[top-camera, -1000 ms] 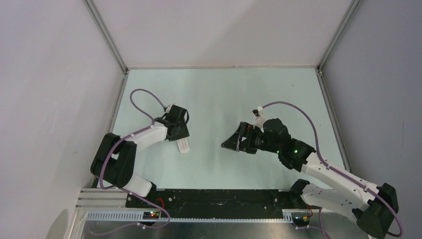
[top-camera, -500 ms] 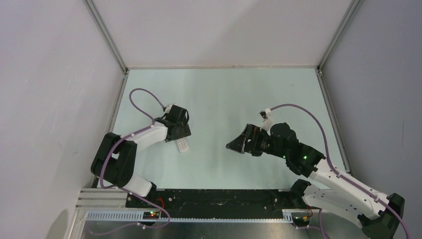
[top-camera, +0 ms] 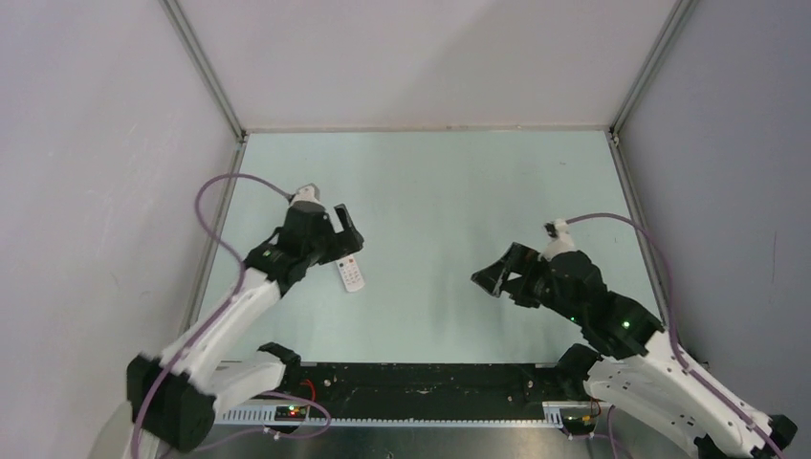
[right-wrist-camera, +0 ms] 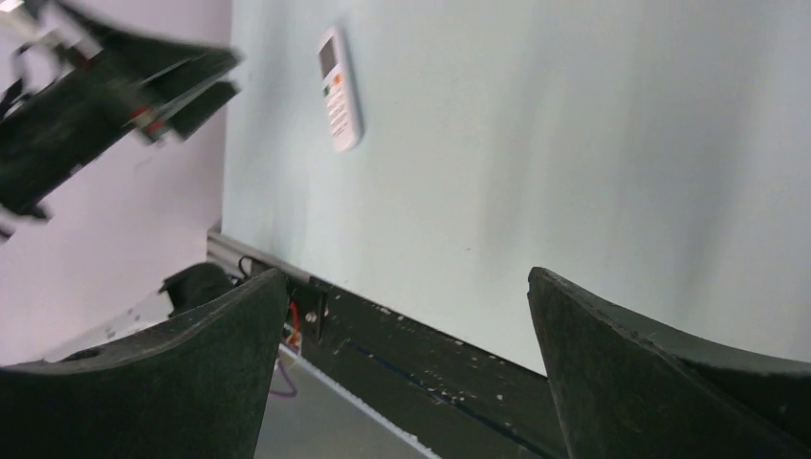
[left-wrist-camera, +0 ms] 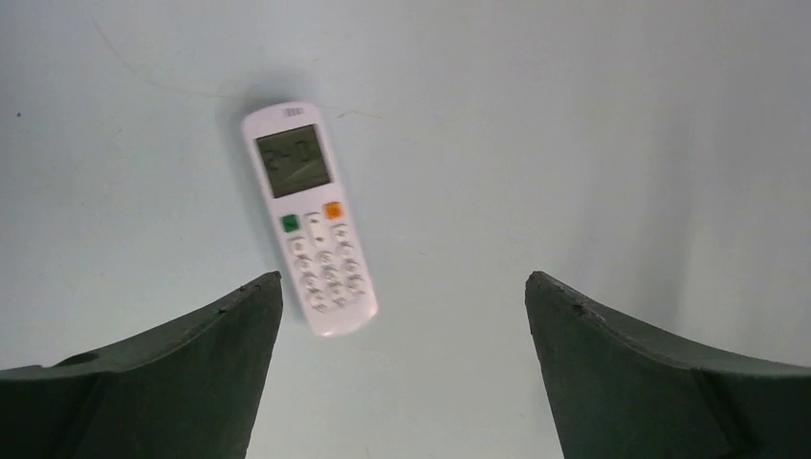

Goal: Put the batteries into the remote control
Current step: Reset both arms

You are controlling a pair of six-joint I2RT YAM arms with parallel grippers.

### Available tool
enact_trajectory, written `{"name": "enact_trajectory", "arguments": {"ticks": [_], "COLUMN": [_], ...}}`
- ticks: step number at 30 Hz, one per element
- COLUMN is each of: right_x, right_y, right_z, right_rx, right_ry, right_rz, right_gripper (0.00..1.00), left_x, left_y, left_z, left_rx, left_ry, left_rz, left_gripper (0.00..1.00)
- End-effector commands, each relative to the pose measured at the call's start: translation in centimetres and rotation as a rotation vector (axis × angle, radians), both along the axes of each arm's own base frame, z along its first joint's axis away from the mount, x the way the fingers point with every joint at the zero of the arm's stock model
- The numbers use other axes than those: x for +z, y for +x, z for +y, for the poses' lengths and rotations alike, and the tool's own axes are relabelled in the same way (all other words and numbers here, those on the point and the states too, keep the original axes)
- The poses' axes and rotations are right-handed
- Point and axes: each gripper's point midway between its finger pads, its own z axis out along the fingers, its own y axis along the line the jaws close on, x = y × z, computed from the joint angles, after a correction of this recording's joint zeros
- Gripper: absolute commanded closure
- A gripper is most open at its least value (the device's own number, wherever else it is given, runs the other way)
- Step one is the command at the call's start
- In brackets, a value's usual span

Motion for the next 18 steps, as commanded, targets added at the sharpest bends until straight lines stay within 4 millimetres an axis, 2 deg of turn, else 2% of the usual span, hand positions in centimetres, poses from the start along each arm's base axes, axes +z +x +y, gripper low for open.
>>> {"name": "enact_trajectory", "arguments": {"ticks": [1,2,3,5,6,9,13,18], "right_x": [2.4,3.6,4.3,7.1,7.4,10.1,12.0,13.3], "right_y": [-0.1,-0.4,-0.7,-1.6,-2.1,-3.3,-5.1,-6.7], "right_z": [-5.9,-7.5,-8.3,-10.8,-12.3,-15.4,-18.6,-20.4], "right_rx": [-0.190,-0.235,-0.255,-0.316,-0.359,-0.441,-0.512,-0.535], "right_ry": [-0.090,-0.094,-0.096,-0.070,-0.072,-0.010,0.076,0.129], "right_rz": [-0.080,-0.105,-0.121,-0.176,-0.189,-0.262,-0.336,-0.364], "right_gripper": [0.00,0.00,0.00,0.00,0.00,0.00,0.00,0.00], "left_x": [6.0,8.2,9.0,11.8,13.3,16.8,19.5,21.4], "left_y": [-3.5,-4.5,-5.2,-7.1,-8.3,-10.7,-13.2,-15.2], "left_z": [-0.6,-0.4,-0.1,0.9,1.7,3.2,5.5,7.5], "left_rx": [-0.097,-0.111,-0.119,-0.127,-0.125,-0.135,-0.096,-0.045], "left_ry": [-0.133,-0.167,-0.173,-0.196,-0.210,-0.211,-0.206,-0.204], "left_rz": [-0.142,-0.220,-0.247,-0.359,-0.426,-0.571,-0.699,-0.784], "left_gripper": [0.00,0.00,0.00,0.00,0.00,0.00,0.00,0.00]}}
